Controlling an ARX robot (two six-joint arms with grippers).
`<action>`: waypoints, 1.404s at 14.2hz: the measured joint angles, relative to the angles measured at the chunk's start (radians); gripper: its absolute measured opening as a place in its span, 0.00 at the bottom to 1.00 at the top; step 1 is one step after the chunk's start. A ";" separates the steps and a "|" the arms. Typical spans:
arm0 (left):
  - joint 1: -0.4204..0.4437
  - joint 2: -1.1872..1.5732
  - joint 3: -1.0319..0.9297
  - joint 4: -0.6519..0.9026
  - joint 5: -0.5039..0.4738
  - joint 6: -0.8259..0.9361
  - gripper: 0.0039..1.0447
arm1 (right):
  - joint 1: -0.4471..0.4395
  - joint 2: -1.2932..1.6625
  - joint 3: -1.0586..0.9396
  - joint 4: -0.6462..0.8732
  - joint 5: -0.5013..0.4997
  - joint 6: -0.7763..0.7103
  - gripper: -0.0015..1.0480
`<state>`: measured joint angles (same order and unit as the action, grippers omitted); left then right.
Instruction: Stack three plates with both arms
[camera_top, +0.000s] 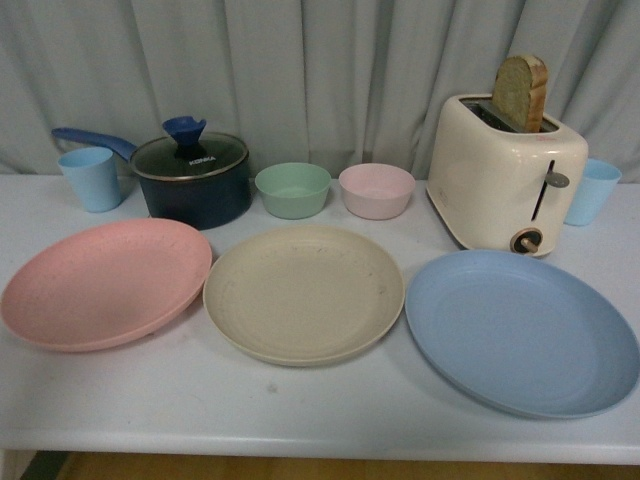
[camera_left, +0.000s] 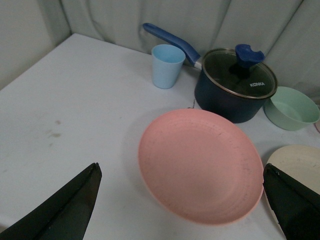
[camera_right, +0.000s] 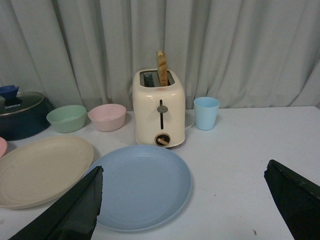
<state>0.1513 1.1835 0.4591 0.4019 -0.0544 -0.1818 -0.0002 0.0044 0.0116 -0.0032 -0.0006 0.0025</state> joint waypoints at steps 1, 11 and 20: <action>0.007 0.142 0.084 0.035 0.023 0.024 0.94 | 0.000 0.000 0.000 0.000 0.000 0.000 0.94; 0.089 0.832 0.500 -0.020 0.118 0.097 0.94 | 0.000 0.000 0.000 0.000 0.000 0.000 0.94; 0.068 0.995 0.551 -0.026 0.074 0.071 0.83 | 0.000 0.000 0.000 0.000 0.000 0.000 0.94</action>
<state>0.2195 2.1780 1.0100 0.3759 0.0196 -0.1104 -0.0002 0.0044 0.0116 -0.0036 -0.0002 0.0025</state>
